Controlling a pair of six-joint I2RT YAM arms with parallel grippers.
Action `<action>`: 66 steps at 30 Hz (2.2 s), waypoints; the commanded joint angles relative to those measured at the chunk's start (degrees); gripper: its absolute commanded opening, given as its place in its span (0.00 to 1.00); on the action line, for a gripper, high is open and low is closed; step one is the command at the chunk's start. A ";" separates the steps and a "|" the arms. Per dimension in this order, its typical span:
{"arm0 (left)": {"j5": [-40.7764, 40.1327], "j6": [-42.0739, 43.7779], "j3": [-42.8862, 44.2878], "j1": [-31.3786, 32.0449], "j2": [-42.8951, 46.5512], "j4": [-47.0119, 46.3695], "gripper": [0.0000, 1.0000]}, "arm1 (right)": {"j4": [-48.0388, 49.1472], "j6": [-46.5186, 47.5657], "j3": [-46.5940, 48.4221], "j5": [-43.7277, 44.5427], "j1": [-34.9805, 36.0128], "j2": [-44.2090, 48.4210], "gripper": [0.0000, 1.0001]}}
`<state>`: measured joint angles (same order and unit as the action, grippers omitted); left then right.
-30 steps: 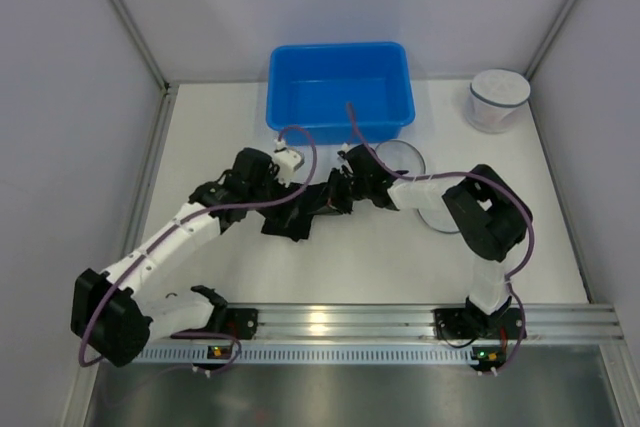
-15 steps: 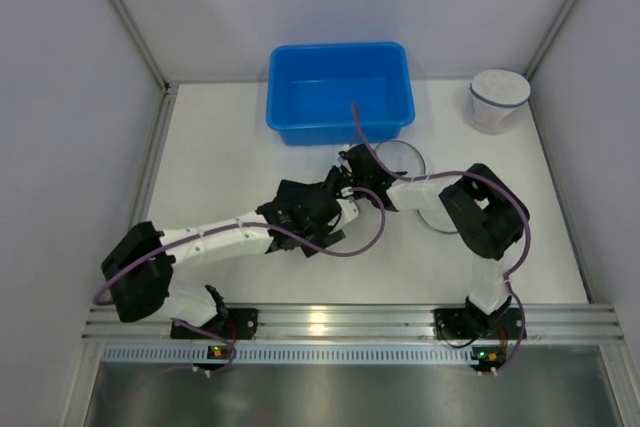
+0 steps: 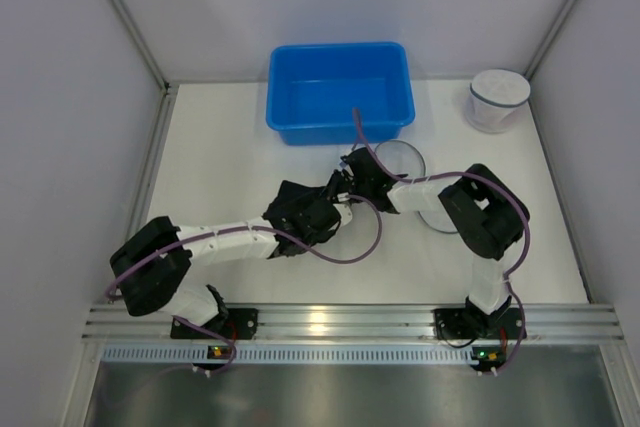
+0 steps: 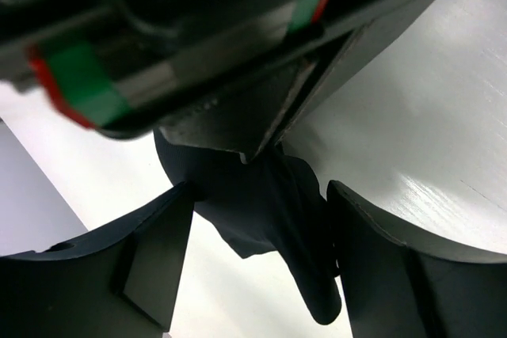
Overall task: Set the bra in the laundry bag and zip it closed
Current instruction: Pick up the bra from the center of the board.
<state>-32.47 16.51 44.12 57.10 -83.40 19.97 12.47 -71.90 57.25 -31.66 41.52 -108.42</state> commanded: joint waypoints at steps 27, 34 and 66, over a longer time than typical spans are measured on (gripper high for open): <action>0.47 0.54 -3.95 -0.06 2.18 0.95 0.00 | 4.06 -2.29 1.45 -3.49 0.14 2.51 0.01; 4.51 -1.13 -4.65 -0.59 5.61 5.34 0.00 | -3.84 6.67 6.99 -2.97 -2.14 3.21 0.69; 48.97 -8.60 12.21 -27.92 22.13 20.55 0.00 | -30.45 44.80 24.74 -18.70 -18.30 15.16 0.99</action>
<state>8.71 10.35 52.82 30.13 -63.40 39.88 -7.77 -38.39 78.91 -47.62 26.59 -98.08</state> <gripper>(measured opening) 0.067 0.993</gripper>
